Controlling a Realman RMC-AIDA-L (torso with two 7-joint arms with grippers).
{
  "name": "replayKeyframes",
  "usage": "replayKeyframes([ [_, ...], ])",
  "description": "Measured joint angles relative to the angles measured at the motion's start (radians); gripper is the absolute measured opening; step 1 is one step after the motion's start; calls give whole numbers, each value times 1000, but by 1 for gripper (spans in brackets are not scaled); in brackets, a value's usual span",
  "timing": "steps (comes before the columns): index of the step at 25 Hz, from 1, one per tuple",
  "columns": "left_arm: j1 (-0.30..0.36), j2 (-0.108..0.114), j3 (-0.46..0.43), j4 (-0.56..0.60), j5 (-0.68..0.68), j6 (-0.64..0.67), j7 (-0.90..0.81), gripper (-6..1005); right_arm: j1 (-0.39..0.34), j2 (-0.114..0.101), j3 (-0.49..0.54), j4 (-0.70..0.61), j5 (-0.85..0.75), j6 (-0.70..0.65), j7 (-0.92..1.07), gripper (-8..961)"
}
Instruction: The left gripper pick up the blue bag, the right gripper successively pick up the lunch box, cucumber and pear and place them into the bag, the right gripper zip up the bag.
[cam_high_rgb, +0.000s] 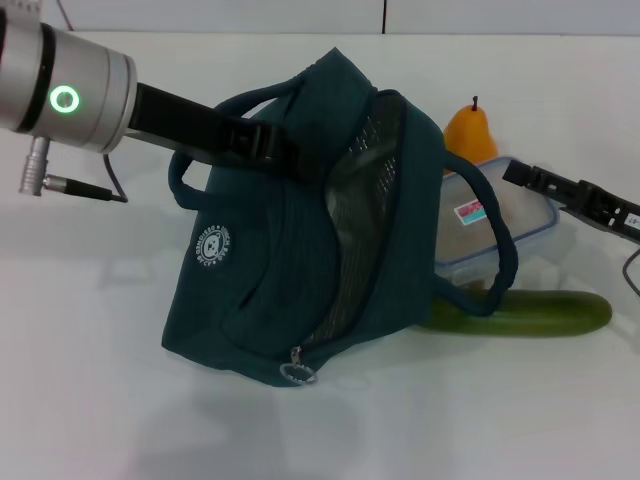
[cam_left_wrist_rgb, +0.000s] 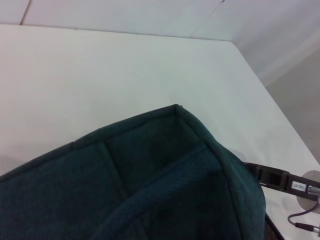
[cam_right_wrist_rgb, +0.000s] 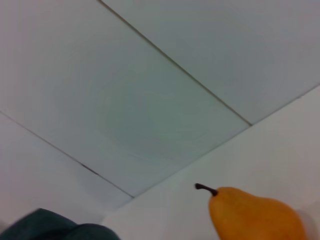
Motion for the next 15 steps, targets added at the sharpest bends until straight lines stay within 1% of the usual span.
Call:
replayKeyframes([
  [7, 0, 1, -1, -6, -2, -1, 1, 61, -13, -1, 8, -9, 5, -52, 32, 771],
  [15, 0, 2, -1, -10, -2, -3, 1, 61, -20, 3, 10, -5, 45, -98, 41, 741],
])
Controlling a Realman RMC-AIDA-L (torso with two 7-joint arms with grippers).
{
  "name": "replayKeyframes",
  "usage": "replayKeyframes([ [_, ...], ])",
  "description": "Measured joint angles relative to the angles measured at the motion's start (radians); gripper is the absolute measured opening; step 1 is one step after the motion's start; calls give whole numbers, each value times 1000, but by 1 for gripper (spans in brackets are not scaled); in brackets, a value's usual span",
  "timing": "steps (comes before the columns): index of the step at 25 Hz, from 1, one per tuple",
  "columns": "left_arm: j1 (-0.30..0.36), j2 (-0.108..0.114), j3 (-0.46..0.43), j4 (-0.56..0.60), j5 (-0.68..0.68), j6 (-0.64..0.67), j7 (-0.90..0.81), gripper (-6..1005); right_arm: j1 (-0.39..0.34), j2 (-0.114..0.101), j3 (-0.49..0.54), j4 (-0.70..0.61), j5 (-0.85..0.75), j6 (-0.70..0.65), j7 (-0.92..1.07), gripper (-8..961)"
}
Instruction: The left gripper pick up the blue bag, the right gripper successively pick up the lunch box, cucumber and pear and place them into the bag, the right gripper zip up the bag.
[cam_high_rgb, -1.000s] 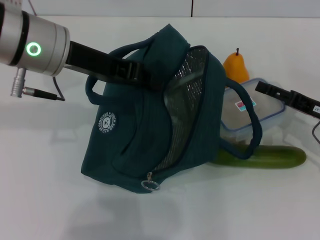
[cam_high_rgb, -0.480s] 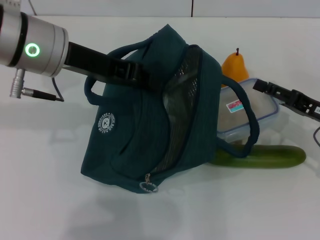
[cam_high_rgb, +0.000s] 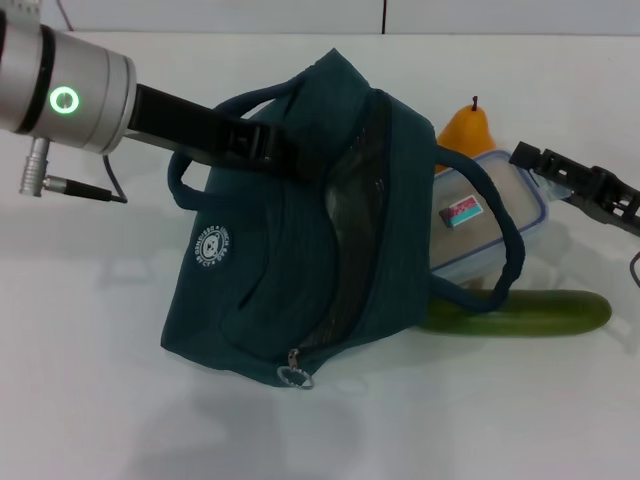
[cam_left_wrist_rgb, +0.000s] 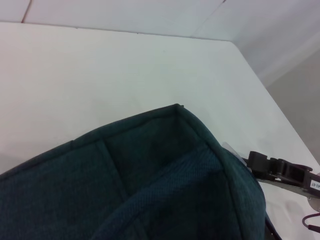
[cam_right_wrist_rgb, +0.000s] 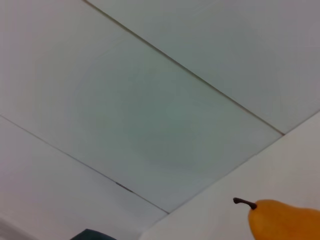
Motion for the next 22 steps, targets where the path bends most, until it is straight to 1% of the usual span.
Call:
replayKeyframes([
  [13, -2, 1, -1, -6, 6, -12, 3, 62, 17, 6, -9, 6, -2, 3, 11, 735],
  [20, -2, 1, -2, -22, 6, -14, 12, 62, 20, 10, -5, 8, 0, -1, 20, 575],
  [22, -5, 2, -2, -35, 4, -14, 16, 62, 21, 11, -6, 8, 1, -1, 30, 507],
])
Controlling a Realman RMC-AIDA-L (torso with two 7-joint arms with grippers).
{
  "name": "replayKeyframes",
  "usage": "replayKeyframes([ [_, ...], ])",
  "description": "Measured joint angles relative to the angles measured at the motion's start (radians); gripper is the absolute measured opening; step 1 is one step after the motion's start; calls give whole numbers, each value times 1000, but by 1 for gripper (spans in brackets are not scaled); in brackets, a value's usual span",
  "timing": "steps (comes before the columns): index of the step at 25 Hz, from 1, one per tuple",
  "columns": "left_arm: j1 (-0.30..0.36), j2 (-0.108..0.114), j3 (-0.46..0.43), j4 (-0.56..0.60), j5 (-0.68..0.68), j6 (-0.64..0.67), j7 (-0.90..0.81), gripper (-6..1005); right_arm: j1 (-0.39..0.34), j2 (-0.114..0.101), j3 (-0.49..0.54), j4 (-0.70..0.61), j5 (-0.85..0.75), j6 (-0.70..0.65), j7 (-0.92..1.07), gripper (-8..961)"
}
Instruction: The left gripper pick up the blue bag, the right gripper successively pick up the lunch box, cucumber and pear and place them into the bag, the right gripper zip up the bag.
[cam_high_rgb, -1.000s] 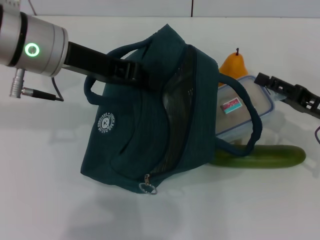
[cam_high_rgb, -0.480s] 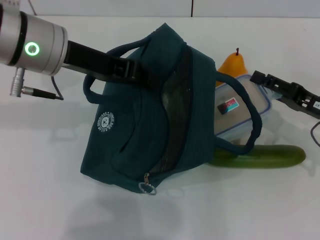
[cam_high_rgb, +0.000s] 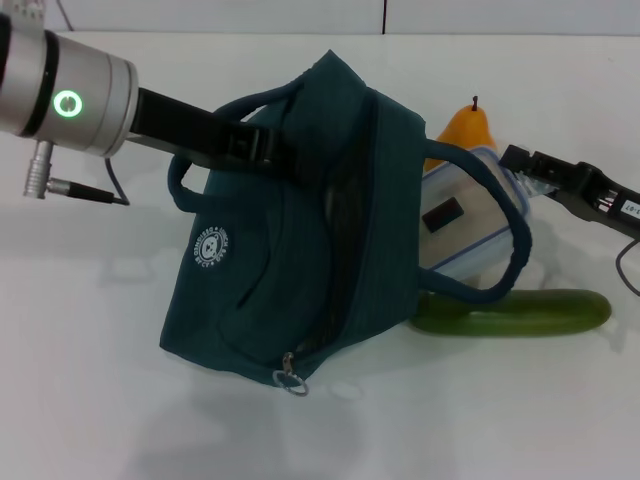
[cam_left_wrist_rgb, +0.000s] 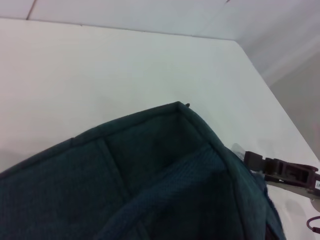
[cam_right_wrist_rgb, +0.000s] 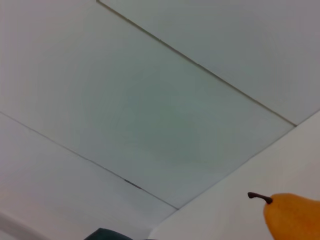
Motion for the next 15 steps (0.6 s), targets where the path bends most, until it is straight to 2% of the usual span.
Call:
replayKeyframes([
  [10, -18, 6, 0, -49, -1, 1, 24, 62, 21, 5, -13, 19, -7, 0, 10, 186],
  [15, -19, 10, -1, -49, -2, 2, 34, 62, 30, 9, -27, 26, -1, 0, 3, 136],
])
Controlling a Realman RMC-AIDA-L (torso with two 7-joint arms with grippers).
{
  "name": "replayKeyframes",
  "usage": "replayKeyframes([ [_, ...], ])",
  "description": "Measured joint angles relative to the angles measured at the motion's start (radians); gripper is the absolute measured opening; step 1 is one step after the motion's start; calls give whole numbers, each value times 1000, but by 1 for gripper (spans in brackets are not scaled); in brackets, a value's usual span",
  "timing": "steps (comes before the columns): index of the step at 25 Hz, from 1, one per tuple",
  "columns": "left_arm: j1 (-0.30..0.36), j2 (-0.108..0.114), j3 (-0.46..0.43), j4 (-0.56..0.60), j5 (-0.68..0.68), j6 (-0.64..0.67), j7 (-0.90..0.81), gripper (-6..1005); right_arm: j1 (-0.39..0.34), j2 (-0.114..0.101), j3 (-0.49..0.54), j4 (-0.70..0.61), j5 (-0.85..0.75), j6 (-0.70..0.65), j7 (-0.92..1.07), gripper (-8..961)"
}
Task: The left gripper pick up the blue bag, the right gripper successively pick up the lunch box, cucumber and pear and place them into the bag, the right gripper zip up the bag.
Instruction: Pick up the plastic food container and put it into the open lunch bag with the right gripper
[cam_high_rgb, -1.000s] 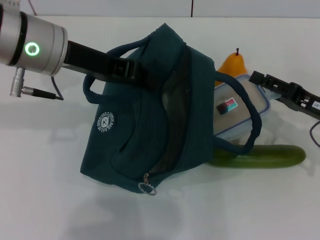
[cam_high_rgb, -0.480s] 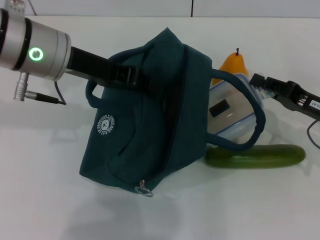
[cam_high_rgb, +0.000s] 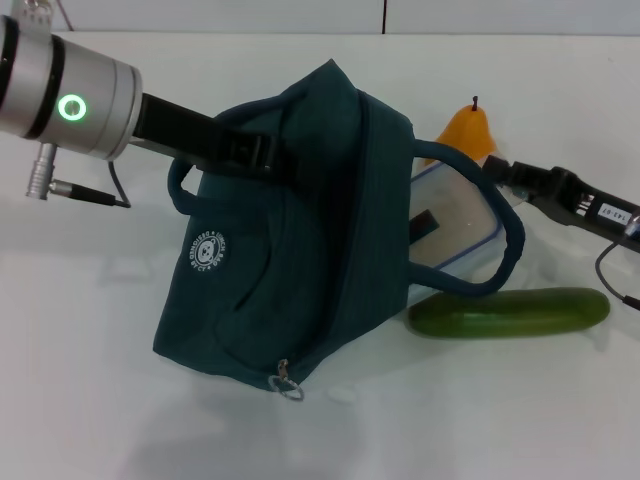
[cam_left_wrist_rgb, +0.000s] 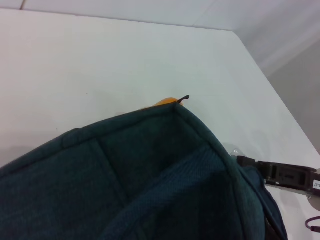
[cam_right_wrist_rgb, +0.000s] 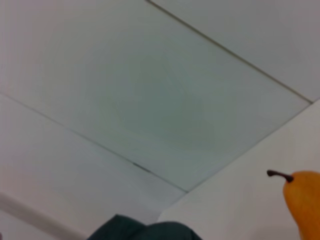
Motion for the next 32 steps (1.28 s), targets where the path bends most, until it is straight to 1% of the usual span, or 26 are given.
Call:
replayKeyframes([
  [6, 2, -1, -32, 0, -2, 0, 10, 62, -15, -1, 8, 0, 61, -17, 0, 97],
  [9, 6, -3, -48, 4, -2, 2, 20, 62, -20, -4, 8, 0, 84, -36, 3, 97],
  [13, 7, 6, -51, 4, -2, 3, 25, 62, -26, -7, 8, 0, 102, -56, 6, 96],
  [16, 10, 7, -55, 6, -2, 3, 29, 62, -33, -7, 8, 0, 105, -70, 9, 96],
  [19, 12, 6, -76, 4, -2, 5, 40, 62, -46, -7, 8, 0, 120, -91, 10, 96],
  [23, 15, 2, -102, 1, -2, 7, 52, 62, -78, -9, 8, 0, 179, -135, 10, 97],
  [32, 15, 2, -104, 9, -2, 8, 55, 62, -120, -12, 8, -2, 248, -224, 7, 96],
])
